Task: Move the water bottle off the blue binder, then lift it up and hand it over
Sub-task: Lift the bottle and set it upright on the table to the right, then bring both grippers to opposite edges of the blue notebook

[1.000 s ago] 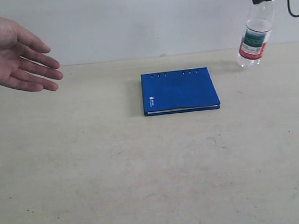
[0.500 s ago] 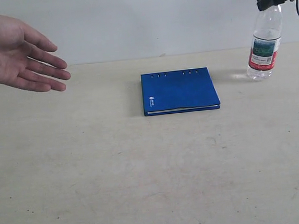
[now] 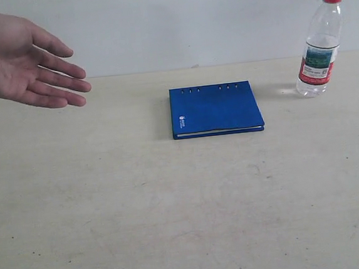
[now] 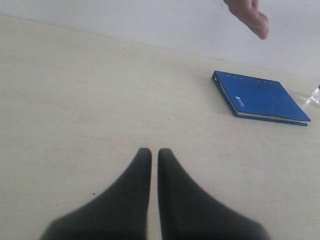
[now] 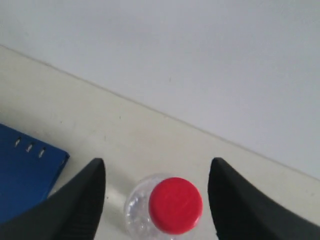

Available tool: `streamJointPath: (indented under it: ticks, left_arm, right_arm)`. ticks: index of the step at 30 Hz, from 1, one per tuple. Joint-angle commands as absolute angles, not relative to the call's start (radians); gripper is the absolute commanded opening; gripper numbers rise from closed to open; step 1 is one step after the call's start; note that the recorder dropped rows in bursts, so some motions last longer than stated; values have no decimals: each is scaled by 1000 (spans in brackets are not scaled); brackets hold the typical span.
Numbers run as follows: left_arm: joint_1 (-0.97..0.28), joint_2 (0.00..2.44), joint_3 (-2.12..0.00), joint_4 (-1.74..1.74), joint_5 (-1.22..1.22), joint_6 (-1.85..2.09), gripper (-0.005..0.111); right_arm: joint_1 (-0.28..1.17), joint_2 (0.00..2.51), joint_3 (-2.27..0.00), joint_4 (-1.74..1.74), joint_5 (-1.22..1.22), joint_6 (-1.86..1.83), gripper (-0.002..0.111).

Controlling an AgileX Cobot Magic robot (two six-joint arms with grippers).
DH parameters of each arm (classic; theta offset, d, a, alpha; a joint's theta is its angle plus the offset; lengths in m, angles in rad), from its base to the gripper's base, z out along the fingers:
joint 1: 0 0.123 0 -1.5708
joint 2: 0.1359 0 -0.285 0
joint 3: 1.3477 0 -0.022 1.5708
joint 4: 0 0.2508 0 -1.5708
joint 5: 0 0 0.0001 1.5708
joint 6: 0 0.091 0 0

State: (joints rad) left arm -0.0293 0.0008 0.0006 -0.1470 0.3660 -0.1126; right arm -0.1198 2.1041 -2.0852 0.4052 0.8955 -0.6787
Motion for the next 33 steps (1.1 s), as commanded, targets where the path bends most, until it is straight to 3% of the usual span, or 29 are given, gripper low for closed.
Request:
streamJointPath:
  ticks: [1,7,14,24,27,33]
  left_arm:
    - [-34,0,0,-141,357,-112,5]
    - [-34,0,0,-141,357,-112,5]
    - [-34,0,0,-141,357,-112,5]
    - [-34,0,0,-47,339,0,5]
    - [-34,0,0,67,174,85,5]
    - [-34,0,0,-142,-474,-68,5]
  right_arm:
    - [-120,1948,-2087,440,950,-656,52]
    - [-102,1859,-2087,684,1221,-625,52]
    - [32,1862,-1994,679,1221,-589,52]
    - [111,1862,-1612,566,1221,-551,52]
    - [111,1862,-1498,613,1180,-551,52]
    - [111,1862,-1354,752,1190,-608,52]
